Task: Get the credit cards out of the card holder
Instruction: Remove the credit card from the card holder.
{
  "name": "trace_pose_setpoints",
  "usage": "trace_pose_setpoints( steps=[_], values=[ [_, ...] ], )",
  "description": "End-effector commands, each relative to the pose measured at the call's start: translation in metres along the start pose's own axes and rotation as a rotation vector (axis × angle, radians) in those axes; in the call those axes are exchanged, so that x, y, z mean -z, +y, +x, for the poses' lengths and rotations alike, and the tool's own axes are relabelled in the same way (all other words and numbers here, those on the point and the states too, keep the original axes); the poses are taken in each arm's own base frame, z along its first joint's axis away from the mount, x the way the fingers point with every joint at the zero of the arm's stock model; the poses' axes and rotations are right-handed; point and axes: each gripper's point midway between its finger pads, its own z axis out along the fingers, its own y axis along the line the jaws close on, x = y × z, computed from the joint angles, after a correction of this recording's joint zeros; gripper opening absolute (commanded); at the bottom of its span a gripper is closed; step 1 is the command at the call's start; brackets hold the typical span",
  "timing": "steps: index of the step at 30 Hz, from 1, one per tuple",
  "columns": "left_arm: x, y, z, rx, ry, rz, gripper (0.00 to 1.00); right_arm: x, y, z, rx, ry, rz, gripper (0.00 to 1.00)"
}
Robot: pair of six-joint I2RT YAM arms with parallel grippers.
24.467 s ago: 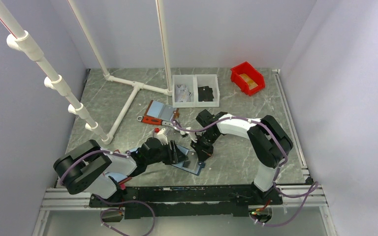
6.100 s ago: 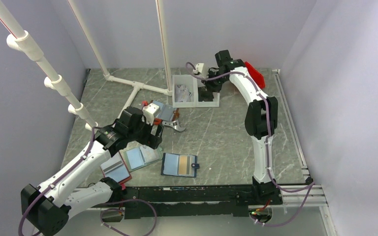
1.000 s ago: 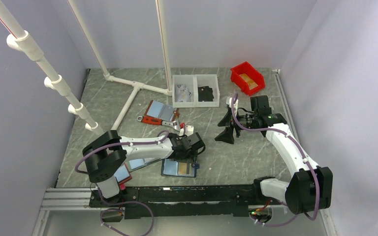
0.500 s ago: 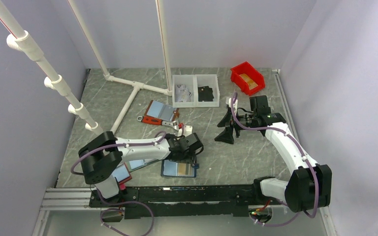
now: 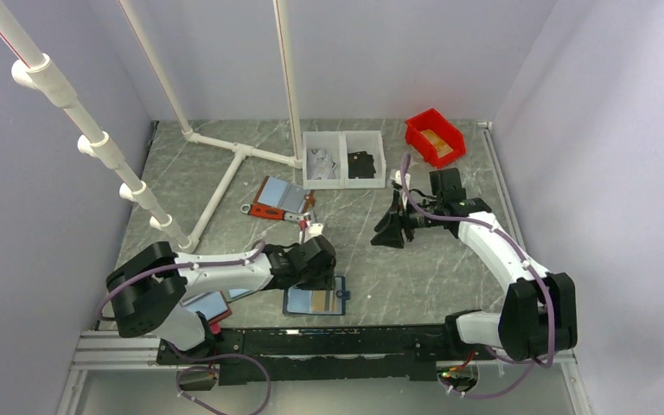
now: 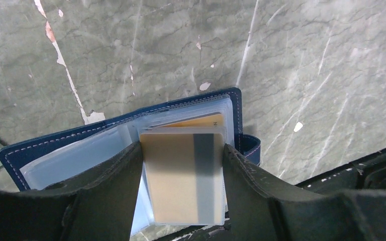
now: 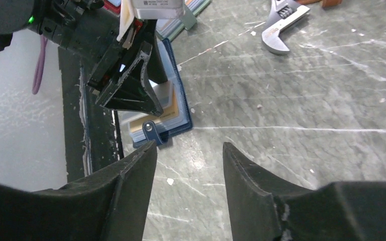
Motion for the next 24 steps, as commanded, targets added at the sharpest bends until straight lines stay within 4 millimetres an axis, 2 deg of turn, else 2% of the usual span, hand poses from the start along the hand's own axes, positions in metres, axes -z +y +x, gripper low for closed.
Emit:
trace_pose_setpoints(
  steps=[1,11,17,24],
  values=[
    [0.011,-0.029,-0.019,0.082,-0.057,0.196,0.56,-0.015,0.002,-0.002,-0.032,-0.011,-0.038,0.50],
    [0.021,-0.033,-0.035,0.157,-0.106,0.335,0.55,-0.052,0.007,0.026,-0.150,0.100,-0.133,0.25],
    [0.021,-0.024,-0.044,0.224,-0.128,0.382,0.55,-0.069,0.015,0.041,-0.144,0.173,-0.172,0.21],
    [0.020,-0.017,-0.055,0.295,-0.146,0.435,0.55,-0.072,0.020,0.043,-0.134,0.192,-0.198,0.20]
  ],
)
